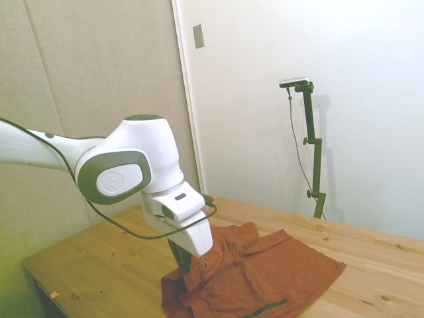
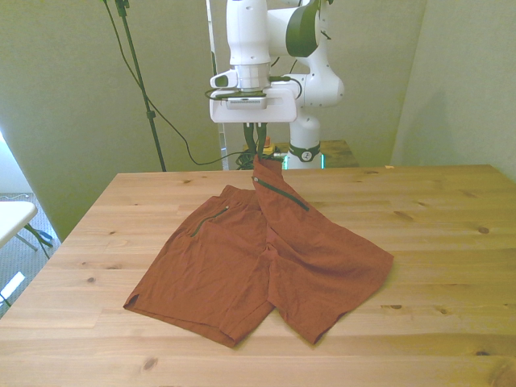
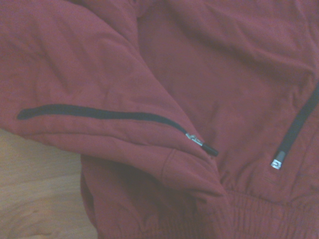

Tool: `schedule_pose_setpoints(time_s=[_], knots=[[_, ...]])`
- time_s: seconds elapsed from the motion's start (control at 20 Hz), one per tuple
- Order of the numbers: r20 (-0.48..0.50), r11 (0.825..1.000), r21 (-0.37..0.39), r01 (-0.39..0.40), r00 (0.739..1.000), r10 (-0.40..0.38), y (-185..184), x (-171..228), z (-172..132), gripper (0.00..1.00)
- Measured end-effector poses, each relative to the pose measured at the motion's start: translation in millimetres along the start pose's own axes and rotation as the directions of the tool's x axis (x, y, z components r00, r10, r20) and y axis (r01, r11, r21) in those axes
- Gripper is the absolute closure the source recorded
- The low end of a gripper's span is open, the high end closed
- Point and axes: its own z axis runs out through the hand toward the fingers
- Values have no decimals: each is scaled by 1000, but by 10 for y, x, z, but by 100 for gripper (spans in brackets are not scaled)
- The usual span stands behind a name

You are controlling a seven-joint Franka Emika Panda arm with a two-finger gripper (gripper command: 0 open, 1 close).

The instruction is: Fold the shorts

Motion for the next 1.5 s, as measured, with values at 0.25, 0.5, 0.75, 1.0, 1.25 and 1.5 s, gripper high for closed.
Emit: schedule_pose_setpoints(time_s=[0.25,0.5,0.75,1.0,1.25,1.5], knots=[[18,997,-45,-60,998,61,239,236,302,0],[33,989,-108,-98,994,102,403,478,603,0],[39,982,-159,-107,993,114,502,584,757,0],[27,972,-196,-127,991,134,528,687,929,0],[6,966,-215,-141,989,145,492,788,1047,0],[-5,968,-214,-131,991,133,355,834,1067,0]])
